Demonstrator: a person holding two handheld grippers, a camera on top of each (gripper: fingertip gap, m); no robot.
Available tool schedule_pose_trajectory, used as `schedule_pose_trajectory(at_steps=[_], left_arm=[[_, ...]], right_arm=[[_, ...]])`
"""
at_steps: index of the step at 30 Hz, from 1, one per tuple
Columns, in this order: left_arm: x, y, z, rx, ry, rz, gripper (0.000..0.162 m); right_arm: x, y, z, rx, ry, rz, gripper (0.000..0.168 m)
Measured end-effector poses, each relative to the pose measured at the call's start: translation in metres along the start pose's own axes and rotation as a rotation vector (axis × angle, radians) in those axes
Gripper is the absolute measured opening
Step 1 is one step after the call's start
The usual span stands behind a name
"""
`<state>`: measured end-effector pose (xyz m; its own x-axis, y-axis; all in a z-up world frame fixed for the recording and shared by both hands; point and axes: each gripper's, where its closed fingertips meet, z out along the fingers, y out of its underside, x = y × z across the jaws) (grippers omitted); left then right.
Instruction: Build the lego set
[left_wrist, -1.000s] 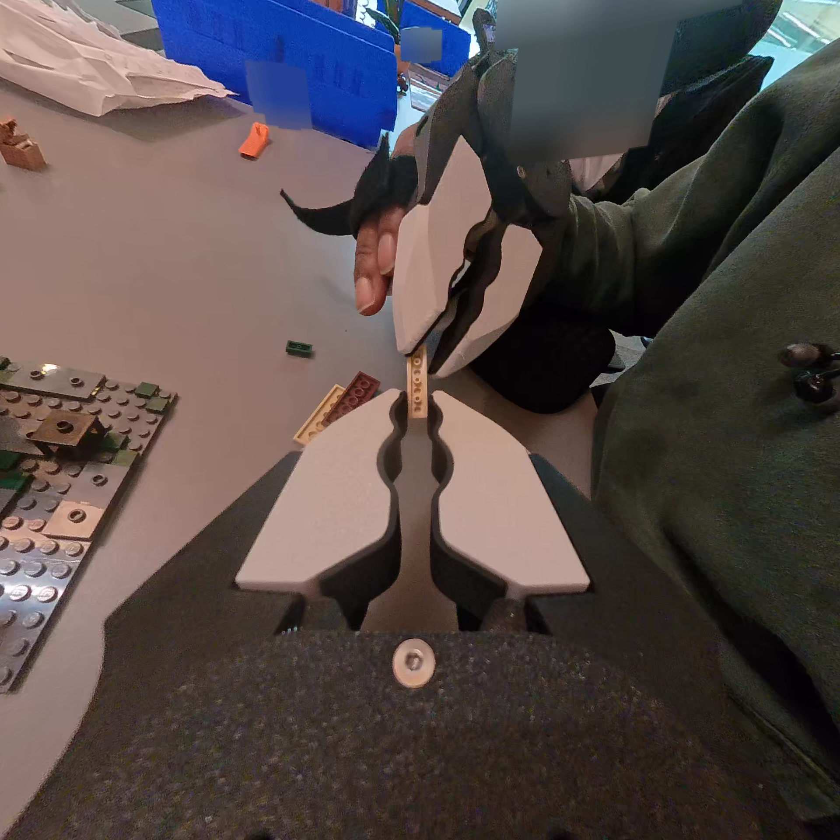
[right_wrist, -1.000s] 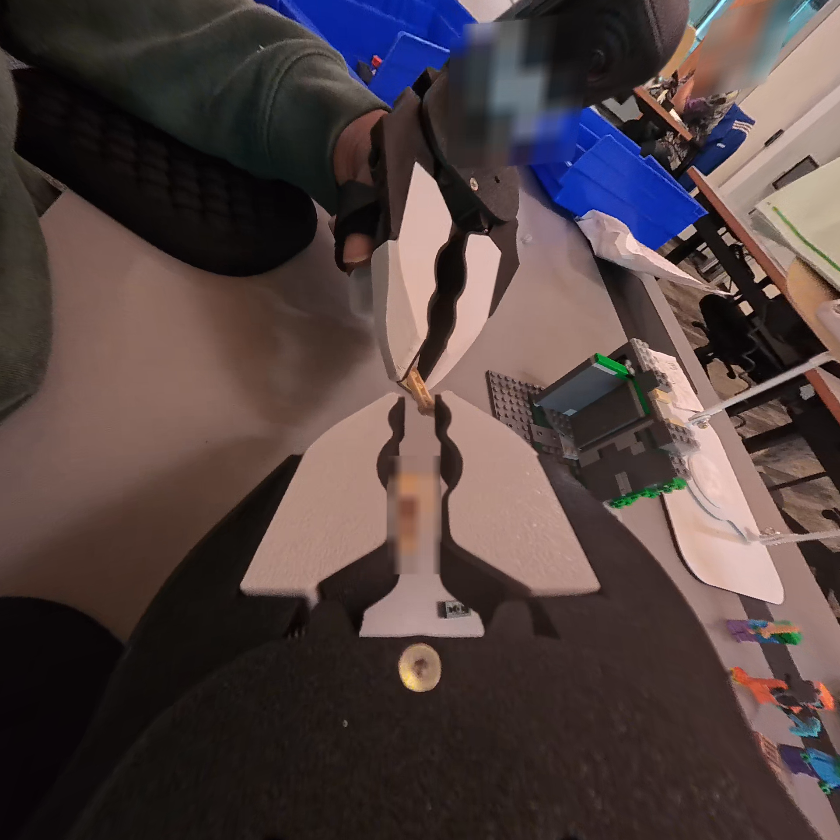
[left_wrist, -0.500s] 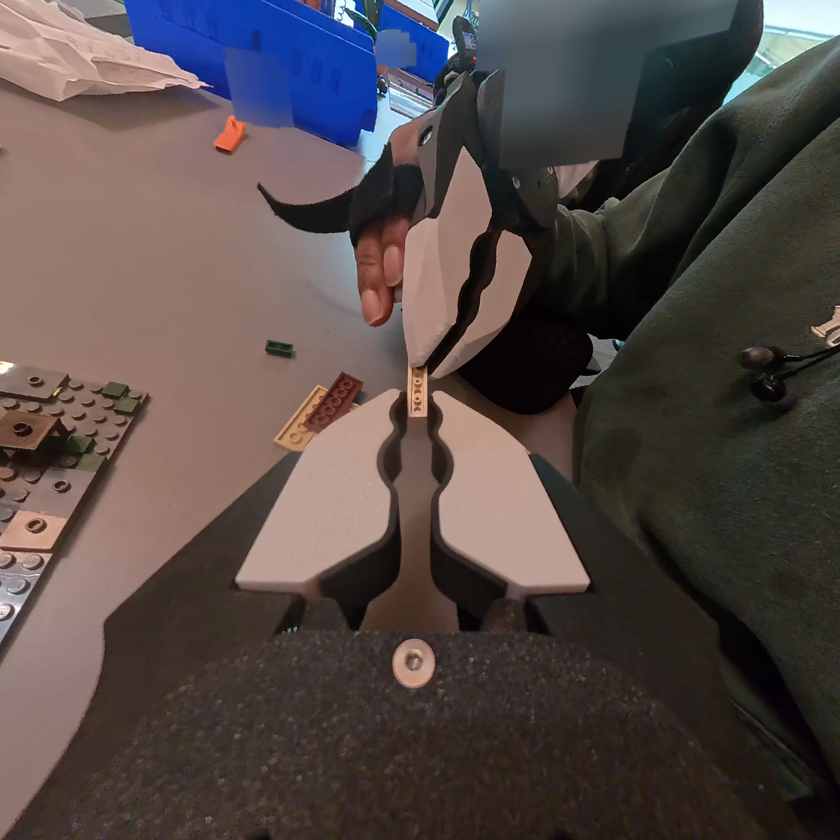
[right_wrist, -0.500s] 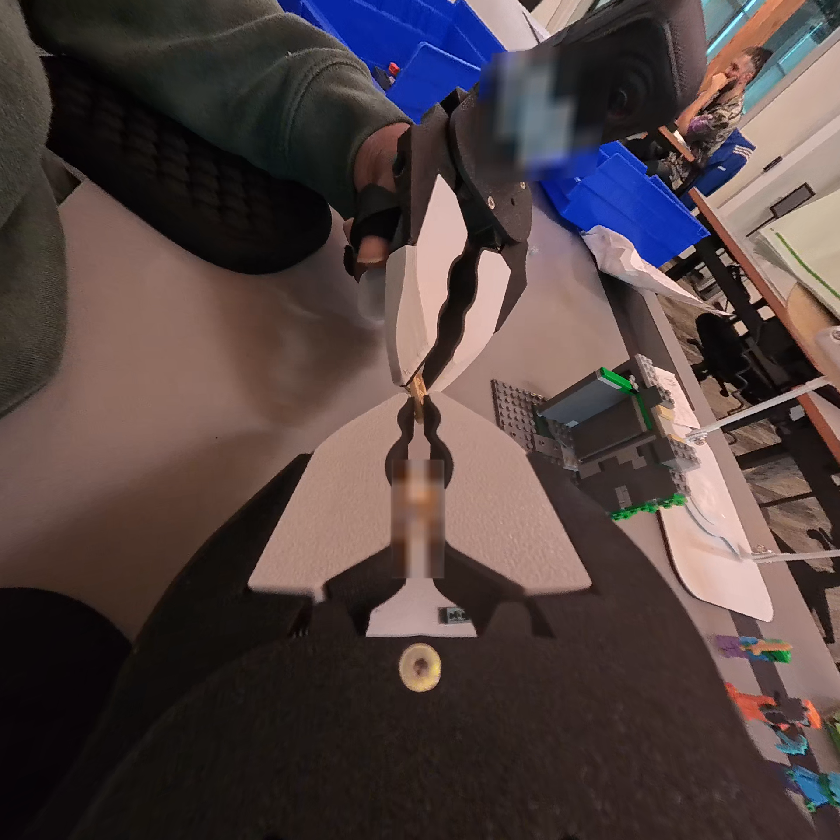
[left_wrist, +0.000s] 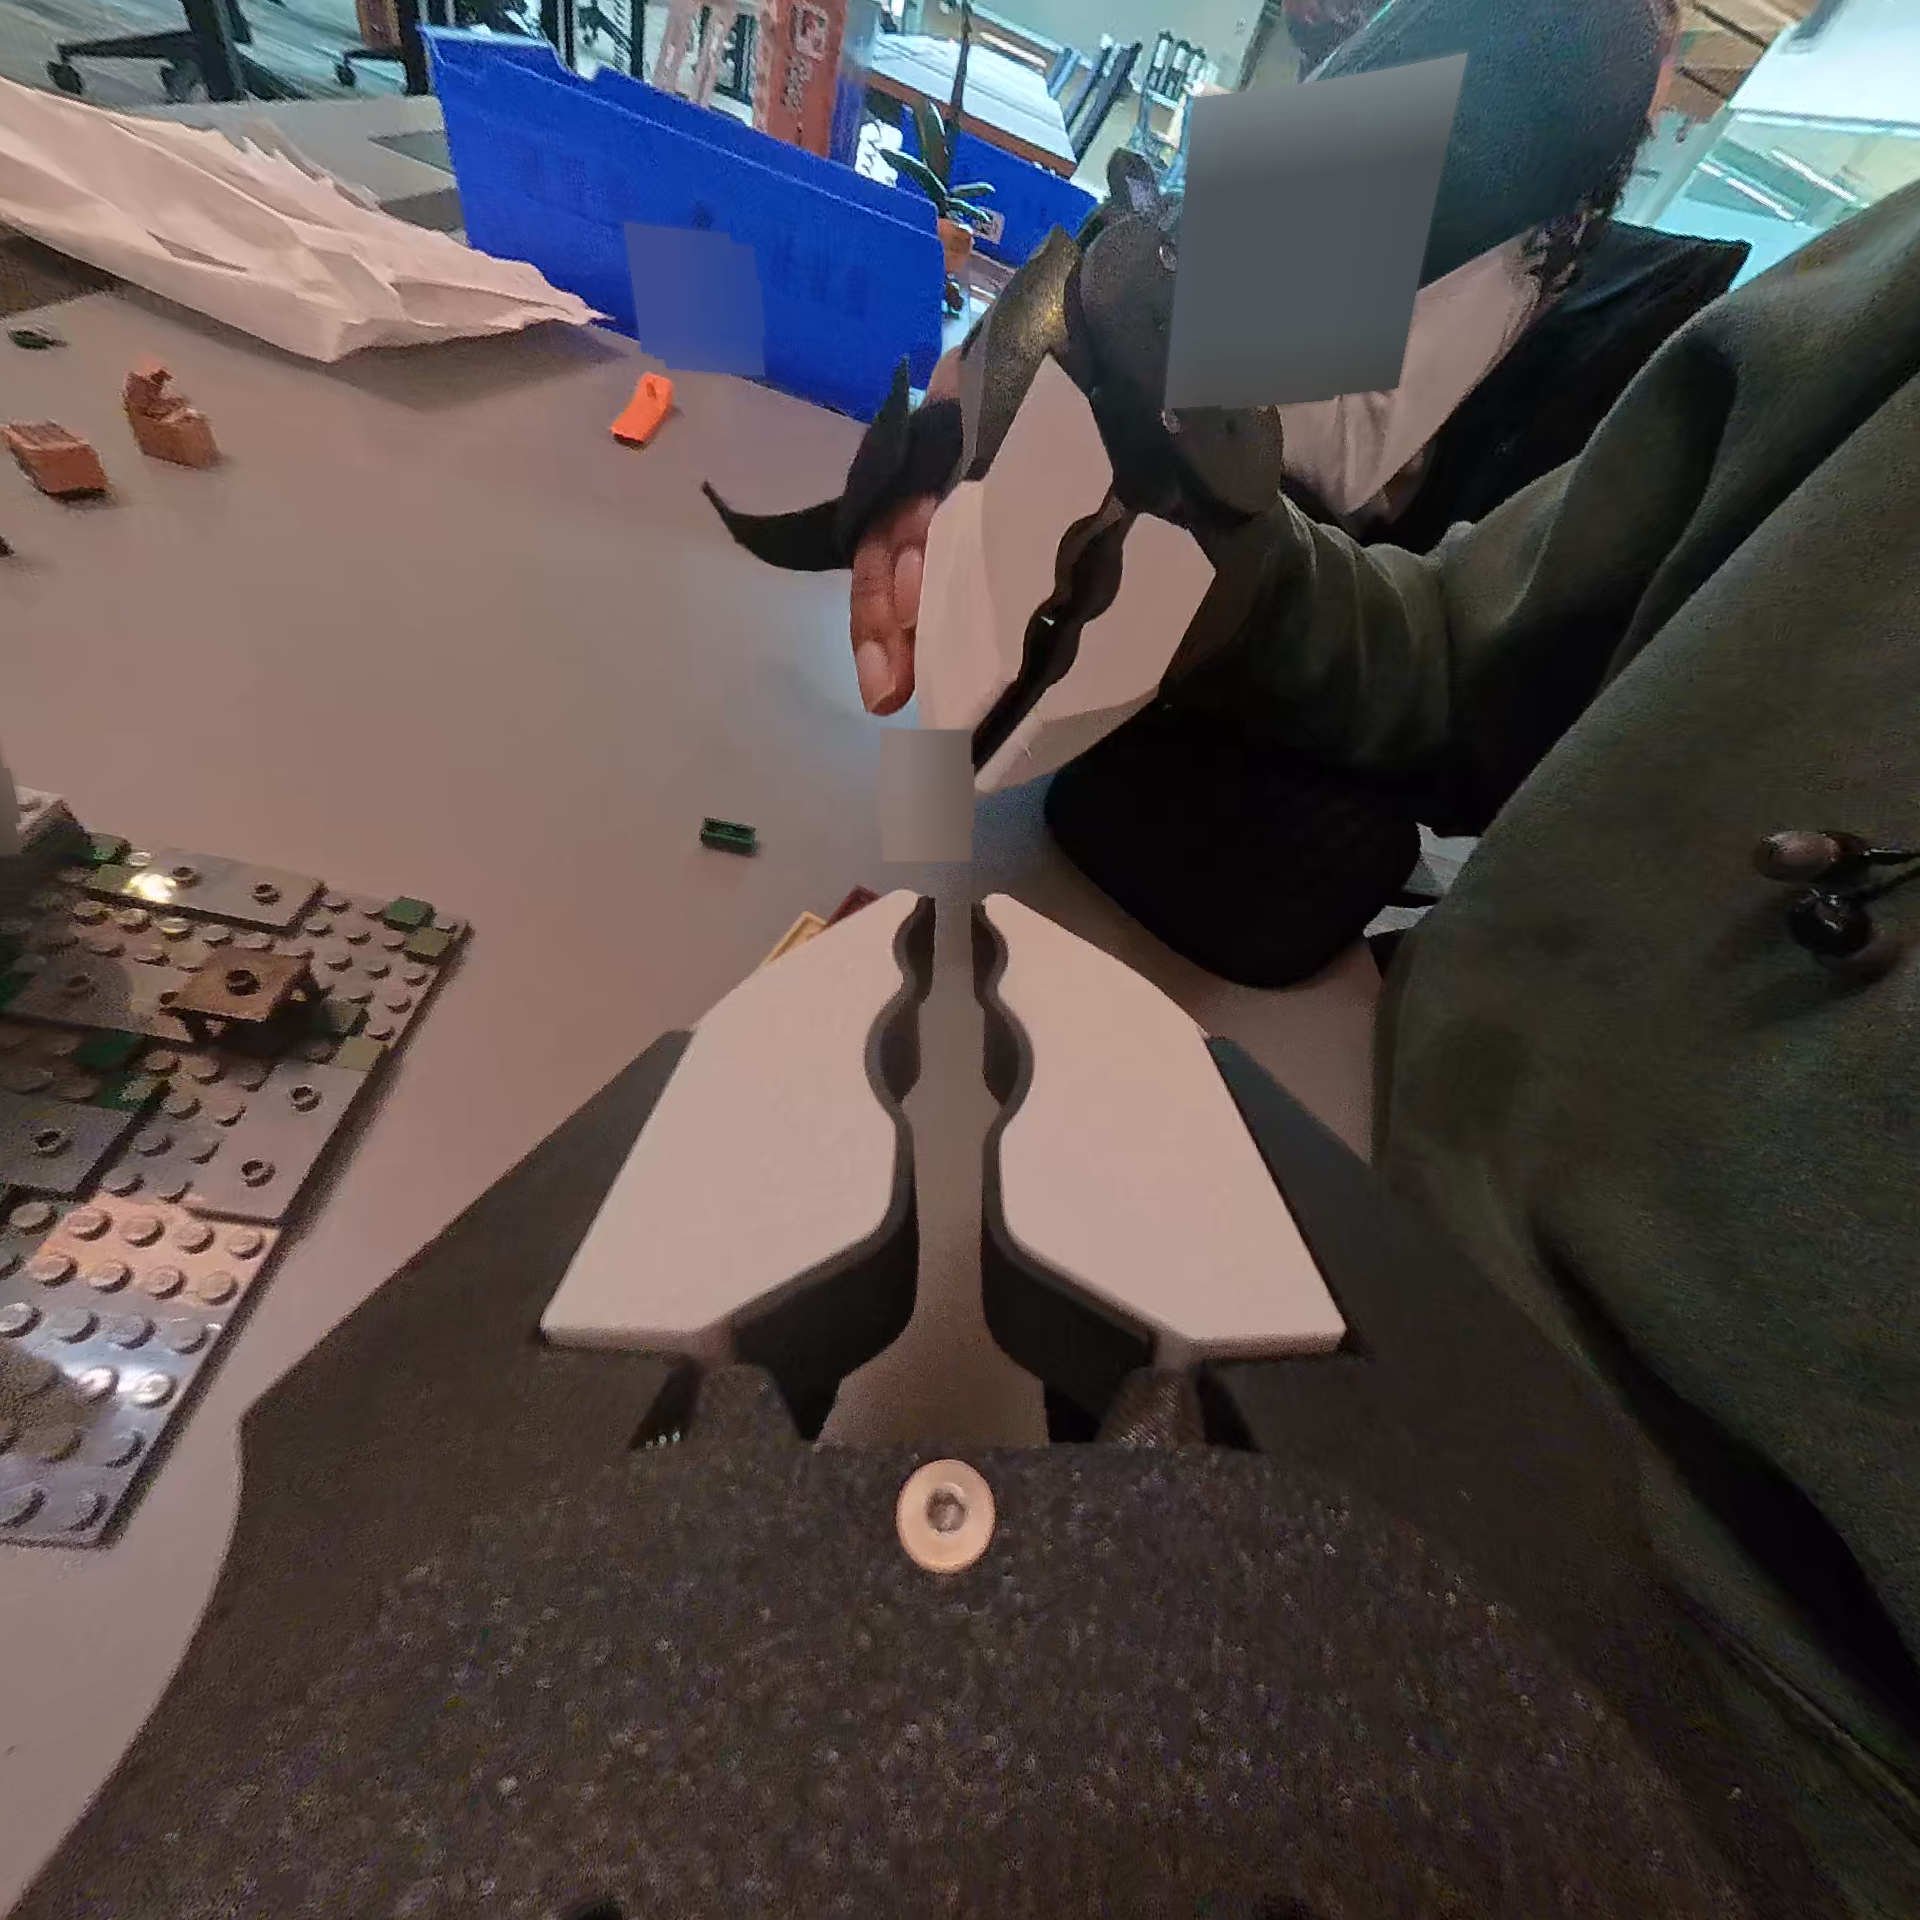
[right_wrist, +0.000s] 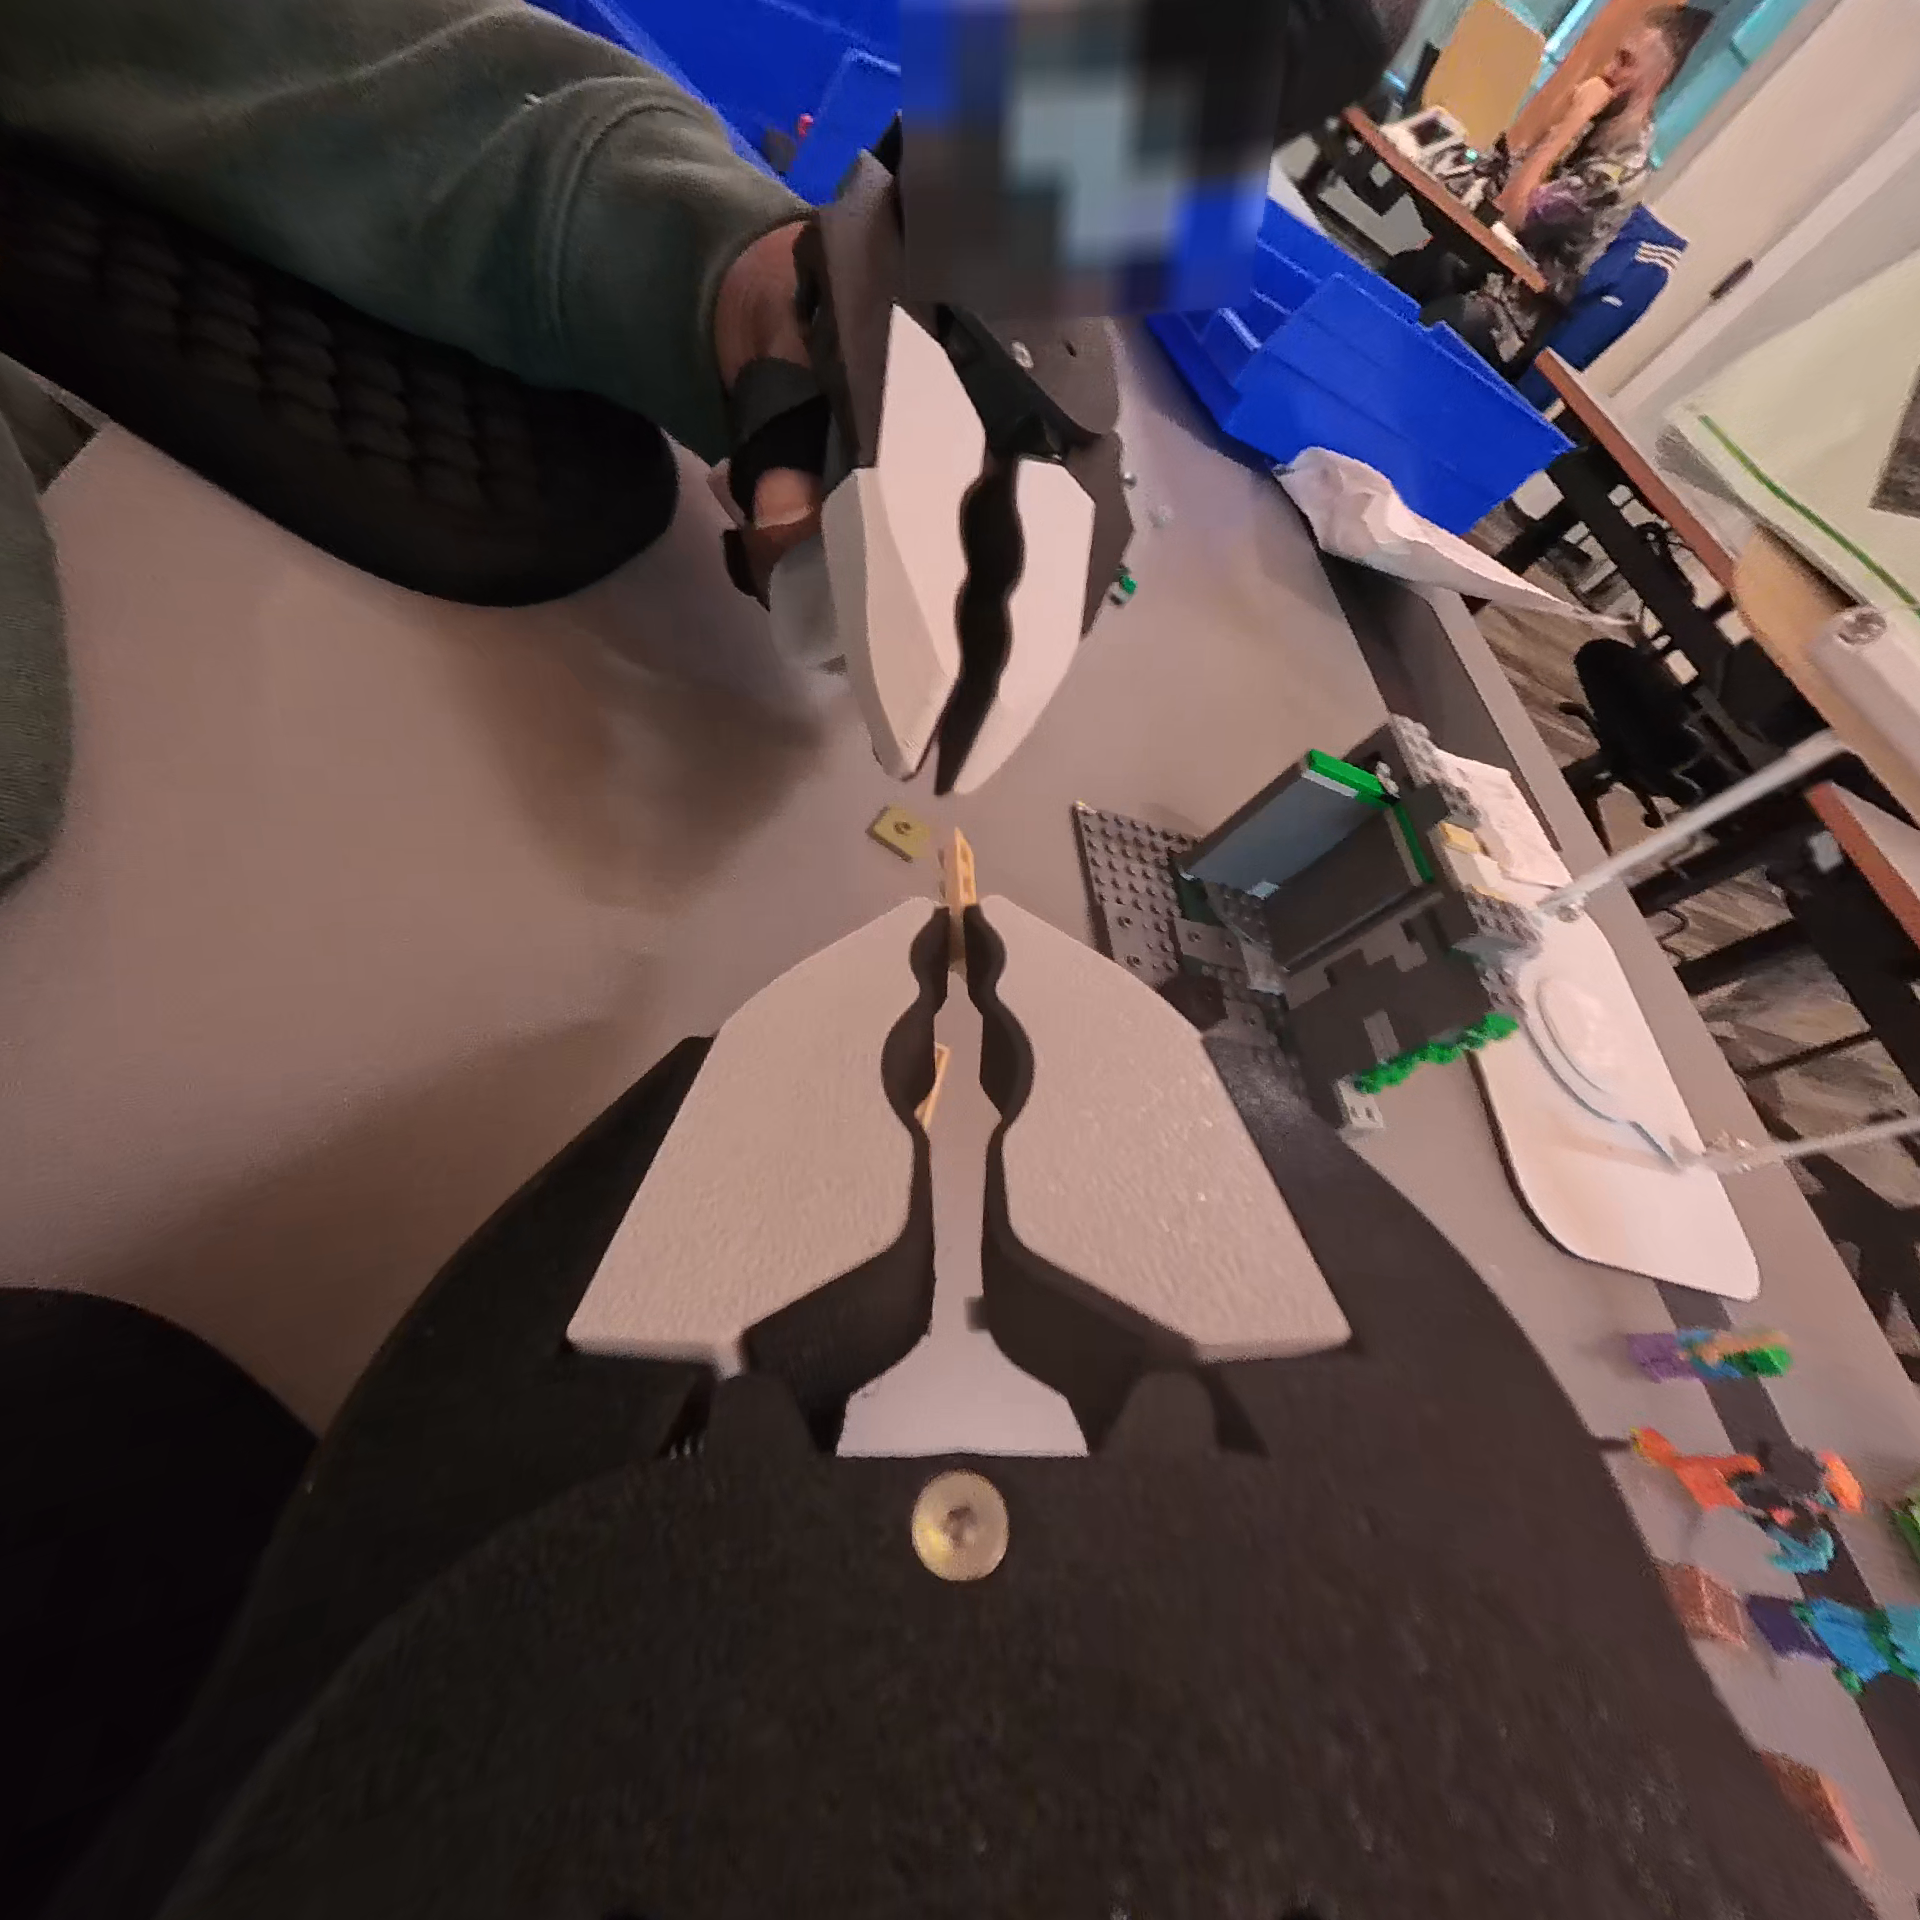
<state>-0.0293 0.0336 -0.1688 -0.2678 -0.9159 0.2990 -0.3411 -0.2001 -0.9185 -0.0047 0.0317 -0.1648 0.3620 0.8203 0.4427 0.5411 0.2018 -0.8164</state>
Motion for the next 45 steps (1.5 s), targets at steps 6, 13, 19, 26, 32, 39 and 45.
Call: schedule_pose_trajectory(at_steps=[6,13,19,26,32,39,45], left_arm=[[-0.006,0.0,0.0,0.001,-0.044,0.031,0.008],[-0.01,0.007,0.007,-0.058,-0.142,0.19,0.017],[-0.005,0.013,0.016,-0.116,-0.194,0.36,0.017],[0.002,0.012,0.021,-0.139,-0.24,0.54,0.015],[0.009,0.009,0.022,-0.119,-0.233,0.579,0.003],[0.012,0.007,0.023,-0.107,-0.226,0.587,0.0],[0.012,0.004,0.021,-0.083,-0.227,0.58,0.006]], right_arm=[[0.015,0.013,-0.01,-0.022,0.04,0.061,0.003],[0.005,0.02,-0.004,-0.037,-0.026,0.096,0.003],[-0.008,0.015,0.001,-0.012,-0.099,0.118,0.003],[-0.017,0.008,0.004,0.018,-0.156,0.154,0.003],[-0.022,0.007,0.005,0.013,-0.183,0.169,0.003],[-0.023,0.007,0.006,0.011,-0.188,0.174,0.003],[-0.019,0.008,0.004,0.008,-0.172,0.18,0.003]])
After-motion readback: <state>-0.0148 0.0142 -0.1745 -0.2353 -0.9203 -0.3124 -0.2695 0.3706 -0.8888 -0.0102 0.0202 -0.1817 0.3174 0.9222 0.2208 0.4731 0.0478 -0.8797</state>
